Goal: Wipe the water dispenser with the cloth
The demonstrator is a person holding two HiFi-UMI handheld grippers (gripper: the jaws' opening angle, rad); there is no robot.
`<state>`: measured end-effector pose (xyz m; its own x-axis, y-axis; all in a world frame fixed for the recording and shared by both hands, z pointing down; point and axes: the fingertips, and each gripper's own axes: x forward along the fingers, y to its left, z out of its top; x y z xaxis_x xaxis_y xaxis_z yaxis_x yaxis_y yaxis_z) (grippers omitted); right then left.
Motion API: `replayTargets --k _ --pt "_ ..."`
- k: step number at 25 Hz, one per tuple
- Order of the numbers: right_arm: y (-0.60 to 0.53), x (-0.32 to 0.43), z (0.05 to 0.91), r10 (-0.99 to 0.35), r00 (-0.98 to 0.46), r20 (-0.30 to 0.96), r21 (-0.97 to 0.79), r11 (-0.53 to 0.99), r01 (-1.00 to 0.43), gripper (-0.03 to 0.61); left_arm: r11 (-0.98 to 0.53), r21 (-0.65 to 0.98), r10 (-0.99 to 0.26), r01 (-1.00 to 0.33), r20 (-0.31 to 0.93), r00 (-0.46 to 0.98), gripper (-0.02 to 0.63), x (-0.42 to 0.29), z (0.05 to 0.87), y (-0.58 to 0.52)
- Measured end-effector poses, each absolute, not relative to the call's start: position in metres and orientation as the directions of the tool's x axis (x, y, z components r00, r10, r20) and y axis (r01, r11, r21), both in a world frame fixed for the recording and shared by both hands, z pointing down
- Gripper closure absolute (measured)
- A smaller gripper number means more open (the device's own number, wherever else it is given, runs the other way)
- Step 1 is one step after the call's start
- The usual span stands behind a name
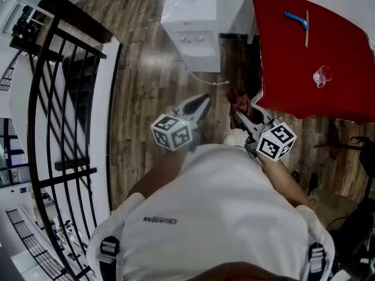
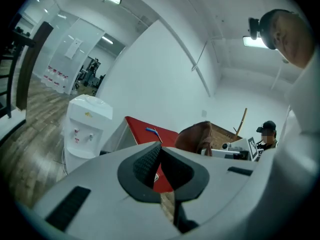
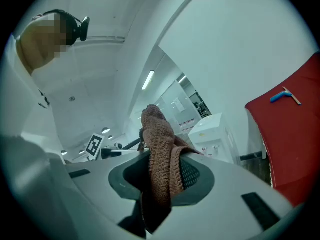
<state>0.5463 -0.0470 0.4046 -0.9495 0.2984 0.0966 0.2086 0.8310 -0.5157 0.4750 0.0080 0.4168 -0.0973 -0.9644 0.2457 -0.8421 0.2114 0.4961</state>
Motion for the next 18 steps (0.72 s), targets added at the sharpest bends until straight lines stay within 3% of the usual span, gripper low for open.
replayTargets --k 11,18 --pt "-0.045 0.513 0.416 0.285 -0.954 0.096 -0.571 0.801 0.181 0.492 0.186 0.335 -0.952 -0.924 0.294 -0.085 0.617 0.462 0.416 0.013" --pt "-0.058 0.490 0.417 0.201 -0.972 0.124 -0.577 0.811 0.094 0.492 0.128 0.347 -0.958 -0.929 0.285 -0.025 0.617 0.430 0.415 0.000"
